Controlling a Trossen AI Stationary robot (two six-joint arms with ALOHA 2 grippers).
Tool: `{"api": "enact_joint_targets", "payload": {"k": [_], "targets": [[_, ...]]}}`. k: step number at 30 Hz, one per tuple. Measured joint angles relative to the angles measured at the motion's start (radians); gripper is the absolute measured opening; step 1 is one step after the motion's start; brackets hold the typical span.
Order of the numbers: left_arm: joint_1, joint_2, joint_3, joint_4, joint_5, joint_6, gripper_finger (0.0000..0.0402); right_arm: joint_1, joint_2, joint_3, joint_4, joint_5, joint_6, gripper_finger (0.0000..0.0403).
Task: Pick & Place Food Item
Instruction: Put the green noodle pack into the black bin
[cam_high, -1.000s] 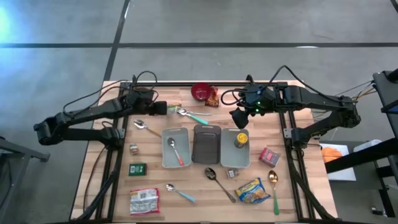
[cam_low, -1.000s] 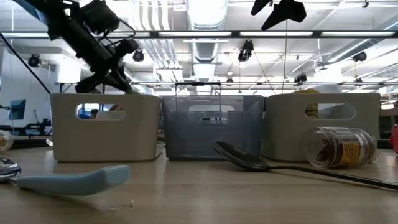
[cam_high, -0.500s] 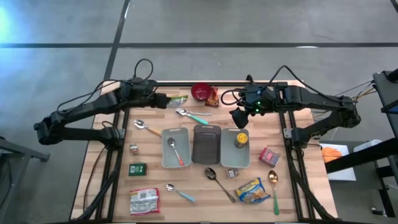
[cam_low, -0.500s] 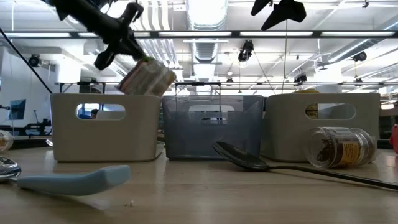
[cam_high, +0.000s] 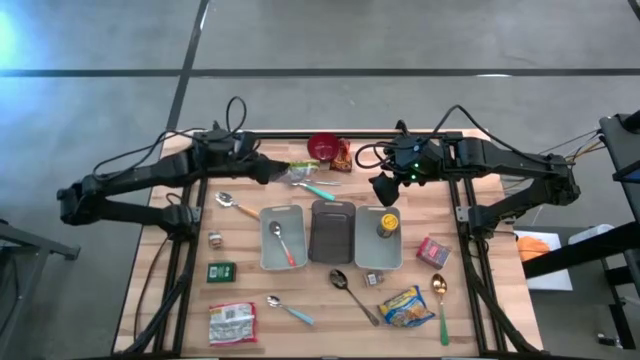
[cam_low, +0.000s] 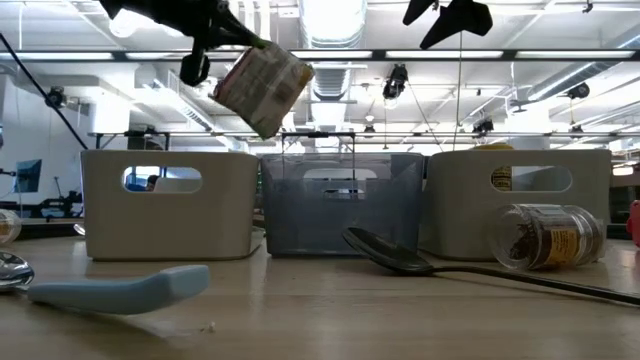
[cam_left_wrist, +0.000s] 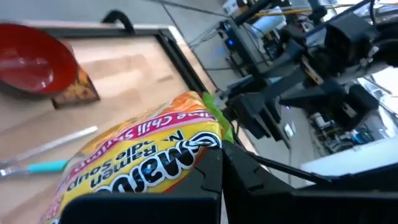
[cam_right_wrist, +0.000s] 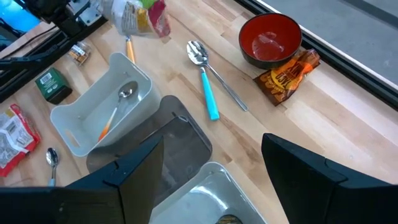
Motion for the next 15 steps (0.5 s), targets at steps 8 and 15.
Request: {"api": "enact_joint_targets", "payload": {"k": [8,15], "targets": [[-0.088,0.091,0.0,0.122,0.044,-0.058,0.0,0.0,0.0,0.0,0.009,0.0,0.003,0.0267],[-0.138,0.201,0.002,0.257,0.091,-0.096,0.0,0.0,-0.004,0.0,0.025,0.0,0.003,0.0267]]}}
